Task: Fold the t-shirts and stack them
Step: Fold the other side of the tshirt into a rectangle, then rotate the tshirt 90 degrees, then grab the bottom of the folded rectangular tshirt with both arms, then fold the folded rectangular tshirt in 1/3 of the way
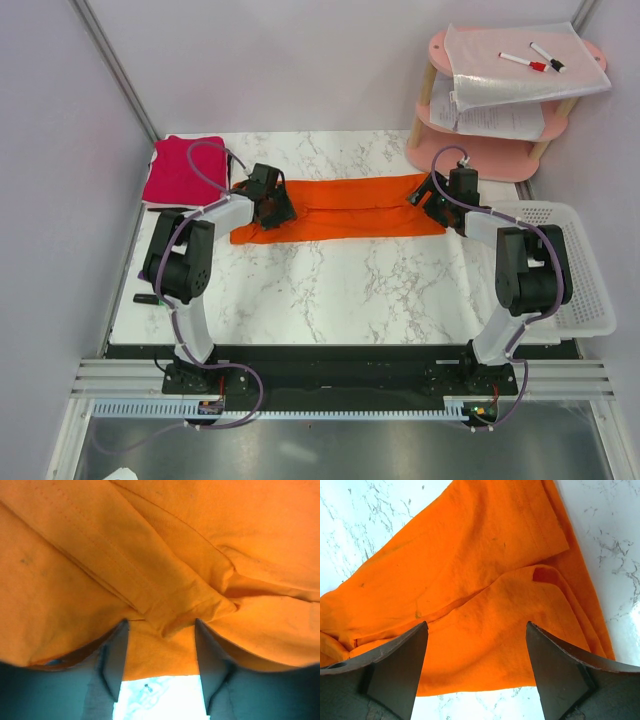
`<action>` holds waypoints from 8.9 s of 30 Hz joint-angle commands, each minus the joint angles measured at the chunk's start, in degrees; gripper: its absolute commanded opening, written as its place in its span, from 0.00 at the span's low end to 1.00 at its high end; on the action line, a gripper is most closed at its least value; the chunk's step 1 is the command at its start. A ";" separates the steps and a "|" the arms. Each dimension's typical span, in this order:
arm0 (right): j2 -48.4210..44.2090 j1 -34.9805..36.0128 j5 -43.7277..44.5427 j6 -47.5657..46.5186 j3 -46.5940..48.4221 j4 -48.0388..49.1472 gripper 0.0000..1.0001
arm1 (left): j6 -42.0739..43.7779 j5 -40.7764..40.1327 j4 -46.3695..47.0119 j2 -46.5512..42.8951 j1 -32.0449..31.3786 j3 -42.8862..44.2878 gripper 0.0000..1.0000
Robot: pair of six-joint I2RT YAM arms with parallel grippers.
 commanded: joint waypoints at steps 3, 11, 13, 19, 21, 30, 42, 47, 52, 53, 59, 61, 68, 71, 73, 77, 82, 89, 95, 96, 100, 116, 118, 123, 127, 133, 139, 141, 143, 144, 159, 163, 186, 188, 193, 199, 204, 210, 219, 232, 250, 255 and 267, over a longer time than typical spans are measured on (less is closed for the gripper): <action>0.85 0.66 -1.35 0.45 1.05 2.90 0.86 | -0.71 -1.21 3.22 -2.85 0.15 -0.60 0.67; 0.06 1.36 -0.12 -1.66 2.11 1.32 0.87 | -1.24 -1.03 3.84 -0.66 0.07 0.72 0.44; 0.06 1.36 -0.29 -1.57 2.11 1.32 0.87 | -1.06 -1.03 3.84 -0.04 0.07 1.51 0.41; 0.06 1.36 -0.38 -1.83 2.20 1.32 0.87 | -0.89 -0.76 3.75 1.54 0.15 2.66 0.29; -0.29 1.45 -0.30 -1.92 2.28 1.23 0.87 | -0.63 -0.85 3.66 1.63 0.15 2.92 0.23; -1.52 1.45 0.14 -2.80 1.76 0.79 0.87 | 0.52 -4.10 2.43 -2.94 0.15 3.97 0.02; -1.08 2.33 1.72 -6.14 3.95 -1.83 0.88 | 3.07 -2.44 -3.36 6.89 0.50 22.33 0.06; -1.17 4.09 4.44 -9.29 5.97 -3.95 0.88 | 3.86 -1.56 -9.34 13.23 0.50 32.36 0.78; -1.00 8.12 9.80 -13.25 10.62 -6.85 0.88 | 5.00 -2.52 -9.26 7.35 0.50 26.85 0.80; -0.47 8.91 10.68 -14.39 11.85 -9.64 0.88 | 5.00 -2.61 -9.26 5.78 0.50 25.44 0.80; 8.13 14.63 15.96 -18.26 23.80 -15.63 0.56 | 4.48 -2.52 -8.12 -5.21 0.15 11.29 0.08; 12.96 15.07 17.01 -18.27 28.72 -18.08 0.00 | 3.33 -2.87 -7.77 -8.73 0.15 5.66 0.02; 25.71 15.25 21.06 -19.41 41.65 -25.04 0.00 | 1.84 -4.46 -7.50 -13.48 0.06 -5.24 0.02; 26.95 15.16 23.25 -19.32 42.45 -25.48 0.00 | 1.92 -5.07 -7.59 -13.93 0.06 -7.45 0.02; 27.48 15.25 24.66 -19.58 42.45 -25.57 0.00 | 2.10 -5.16 -8.12 -13.49 0.06 -7.62 0.02; 28.89 15.16 26.42 -20.64 43.24 -28.55 0.00 | 2.89 -7.88 -10.57 -10.78 0.06 -6.66 0.02; 26.70 15.42 25.28 -20.73 39.12 -32.50 0.00 | 3.42 -11.49 -13.21 -4.53 0.15 -1.75 0.02; 17.75 17.18 24.67 -20.20 27.88 -38.22 0.00 | 4.30 -13.77 -17.51 5.40 0.33 9.57 0.02; 10.54 20.51 20.11 -19.50 20.76 -43.41 0.00 | 7.01 -15.18 -20.50 13.13 0.59 22.31 0.02; 9.48 21.39 19.92 -19.32 20.05 -44.20 0.00 | 7.46 -15.61 -22.16 14.27 0.59 24.69 0.02; 5.69 26.93 15.54 -18.10 17.23 -46.75 0.00 | 9.31 -14.83 -25.59 20.86 0.59 37.00 0.02; 1.73 39.51 6.82 -18.80 31.20 -43.59 0.00 | 11.86 5.10 -13.69 10.63 0.42 35.83 0.02; 1.73 38.81 7.61 -18.62 32.69 -41.66 0.00 | 9.93 8.79 -10.85 2.36 0.24 25.58 0.02; 6.63 36.00 11.57 -19.49 35.75 -35.86 0.00 | 5.63 14.34 -5.22 -7.94 -1.78 7.97 0.02; 14.02 33.54 12.45 -20.73 42.09 -34.02 0.00 | 2.37 17.42 -2.76 -12.60 -4.94 -0.93 0.02; 22.73 31.42 15.52 -22.39 50.44 -29.27 0.00 | -2.55 17.96 0.84 -15.07 -12.14 -10.78 0.02; 28.09 29.84 18.69 -21.96 53.17 -23.39 0.00 | -6.95 18.92 3.31 -14.90 -18.03 -17.73 0.02; 30.46 29.23 18.95 -22.05 54.57 -23.02 0.00 | -7.74 19.71 3.31 -14.19 -18.57 -19.92 0.02; 33.28 28.96 18.78 -21.96 56.41 -23.81 0.00 | -8.53 20.33 3.31 -14.36 -18.57 -22.38 0.02; 34.24 28.61 19.13 -22.05 57.12 -25.12 0.00 | -8.62 20.24 3.22 -14.80 -18.65 -23.35 0.02; 39.17 21.23 23.70 -18.53 56.43 -33.22 0.00 | -2.65 13.21 -6.80 -18.59 -18.66 -24.33 0.02; 38.38 20.35 22.21 -19.14 57.48 -32.61 0.00 | -0.72 13.12 -7.41 -19.98 -18.66 -22.92 0.02; -19.35 20.26 -7.41 -8.78 -5.23 -22.84 0.84 | -4.92 7.93 -7.59 -44.51 -18.57 -36.17 0.97; -23.03 20.35 -9.34 -8.51 -8.77 -25.20 0.86 | -5.81 9.34 -6.72 -45.04 -18.57 -37.85 0.96; -29.20 20.79 -11.63 -6.76 -17.92 -29.08 0.86 | -8.09 12.32 -3.03 -46.36 -18.57 -43.22 0.89; -31.14 23.07 -14.53 -2.20 -25.13 -28.21 0.83 | -9.15 15.32 0.32 -44.87 -18.65 -45.50 0.78; -29.74 27.55 -15.67 1.41 -27.68 -27.16 0.79 | -10.03 17.16 2.86 -41.97 -18.66 -46.56 0.74; -27.71 30.72 -18.13 5.46 -29.62 -22.86 0.70 | -10.55 19.45 4.63 -38.10 -19.01 -46.83 0.68; -27.87 32.57 -16.73 7.66 -29.71 -23.55 0.00 | -11.35 20.59 4.28 -34.05 -19.89 -45.77 0.02; -39.05 32.57 -6.19 4.77 -20.75 -24.08 0.00 | -8.98 12.07 -7.06 -40.21 -19.71 -31.29 0.02; -21.66 28.00 7.62 -4.65 -0.18 -19.08 0.00 | -0.01 15.14 -8.03 -21.85 -7.15 -7.28 0.02; -13.22 25.72 7.44 -5.26 4.91 -15.91 0.00 | 1.66 17.51 -7.24 -14.73 -4.42 -0.43 0.02; 7.26 19.92 7.08 -5.27 16.08 -10.03 0.06 | 3.86 24.63 -6.62 4.60 0.68 15.48 0.77</action>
